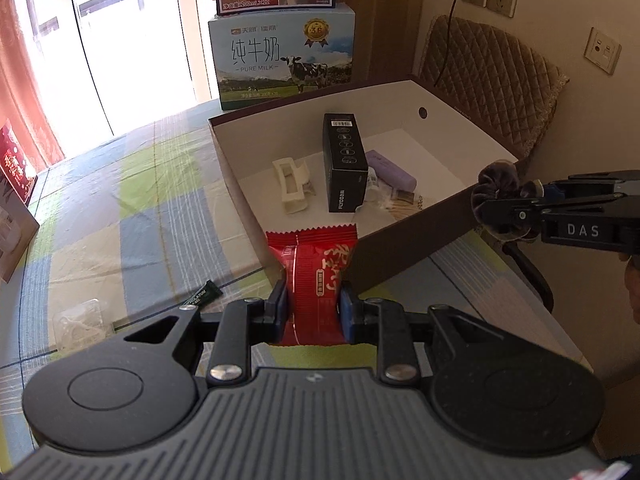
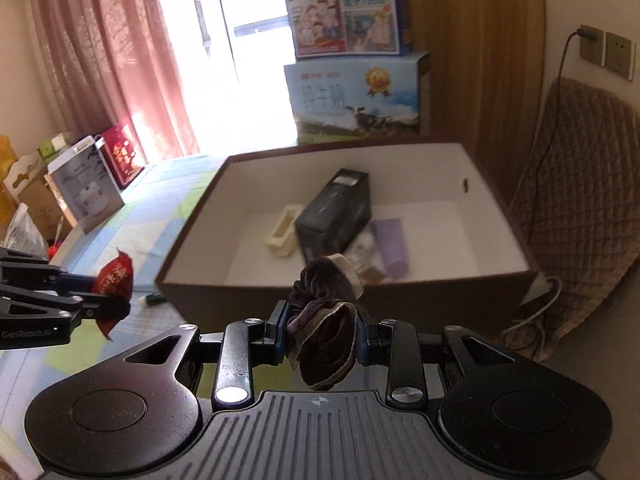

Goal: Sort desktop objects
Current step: 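Carry the red packet with the left tool while the right tool carries the scrunchie to the box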

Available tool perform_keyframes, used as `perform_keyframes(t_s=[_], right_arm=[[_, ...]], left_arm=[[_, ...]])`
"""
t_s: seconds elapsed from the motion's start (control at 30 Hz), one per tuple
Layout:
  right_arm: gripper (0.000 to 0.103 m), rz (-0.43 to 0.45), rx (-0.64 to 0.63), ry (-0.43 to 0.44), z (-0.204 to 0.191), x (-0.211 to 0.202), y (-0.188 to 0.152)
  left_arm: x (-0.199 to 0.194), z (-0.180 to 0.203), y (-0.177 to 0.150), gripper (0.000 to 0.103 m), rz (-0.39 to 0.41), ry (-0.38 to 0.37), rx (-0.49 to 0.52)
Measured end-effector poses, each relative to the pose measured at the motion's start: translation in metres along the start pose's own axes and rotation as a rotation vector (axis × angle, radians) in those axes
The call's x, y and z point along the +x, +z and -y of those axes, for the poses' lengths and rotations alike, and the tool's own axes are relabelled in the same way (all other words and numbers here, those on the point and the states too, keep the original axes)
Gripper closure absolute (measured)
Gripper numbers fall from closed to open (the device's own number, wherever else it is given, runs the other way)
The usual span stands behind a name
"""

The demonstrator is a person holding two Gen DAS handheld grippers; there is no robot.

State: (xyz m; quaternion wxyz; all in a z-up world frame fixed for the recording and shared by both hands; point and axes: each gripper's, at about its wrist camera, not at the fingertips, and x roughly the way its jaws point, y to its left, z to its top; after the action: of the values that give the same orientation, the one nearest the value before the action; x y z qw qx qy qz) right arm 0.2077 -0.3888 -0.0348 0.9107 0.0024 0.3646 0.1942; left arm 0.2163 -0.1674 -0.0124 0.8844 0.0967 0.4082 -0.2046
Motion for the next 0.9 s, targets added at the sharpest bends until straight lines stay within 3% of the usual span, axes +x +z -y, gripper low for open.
perform_keyframes(t_s=[0.3,0.57,0.9], right_arm=[[0.074,0.024,-0.017,-0.021,0.05,0.016,0.033],[0.074,-0.009,-0.018,-0.04,0.082,0.057,0.06],[0.074,-0.073,-0.01,-0.049,0.103,0.094,0.065]], left_arm=[[0.035,0.009,0.045,0.081,0.004,0.016,-0.021],[0.092,0.008,0.079,0.081,-0.078,0.025,-0.028],[0.145,0.009,0.092,0.081,-0.169,0.031,-0.012]])
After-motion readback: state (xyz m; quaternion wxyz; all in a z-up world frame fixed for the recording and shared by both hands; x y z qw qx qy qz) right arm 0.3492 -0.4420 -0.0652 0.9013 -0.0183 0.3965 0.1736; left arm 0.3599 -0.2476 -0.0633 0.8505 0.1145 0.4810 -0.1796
